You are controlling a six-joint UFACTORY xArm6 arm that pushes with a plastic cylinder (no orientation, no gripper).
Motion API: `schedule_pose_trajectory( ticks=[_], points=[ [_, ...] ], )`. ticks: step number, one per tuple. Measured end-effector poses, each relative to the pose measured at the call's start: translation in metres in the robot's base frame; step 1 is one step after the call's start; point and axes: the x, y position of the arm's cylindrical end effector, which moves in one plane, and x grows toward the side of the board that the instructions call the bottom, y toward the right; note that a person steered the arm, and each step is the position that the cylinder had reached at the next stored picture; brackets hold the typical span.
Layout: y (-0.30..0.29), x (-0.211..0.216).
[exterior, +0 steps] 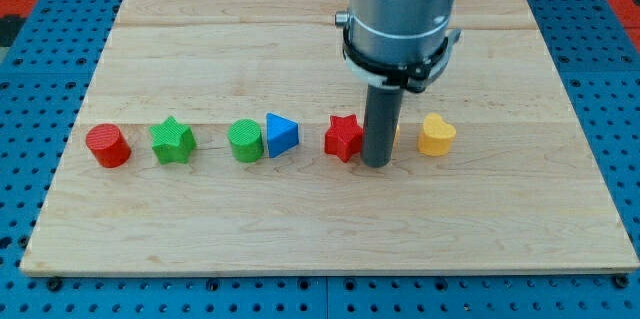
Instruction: Place the cube to the top left
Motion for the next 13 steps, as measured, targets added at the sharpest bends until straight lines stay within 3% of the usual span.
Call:
schedule_pose_trajectory(
  ticks=[2,3,4,5,6,7,8,9,10,11,12,13],
  points=[
    [0.073,-0.054],
    [0.076,-0.087],
    [-0.011,-0.089],
    [-0.133,-0.117],
    [-0.145,-0.146],
    [-0.123,-0.097],
    [-0.090,-0.142],
    [-0.095,-0.190],
    [-0.182,-0.227],
    [-0.221,-0.226],
    [-0.171,-0.192],
    [-0.211,-0.175]
  ],
)
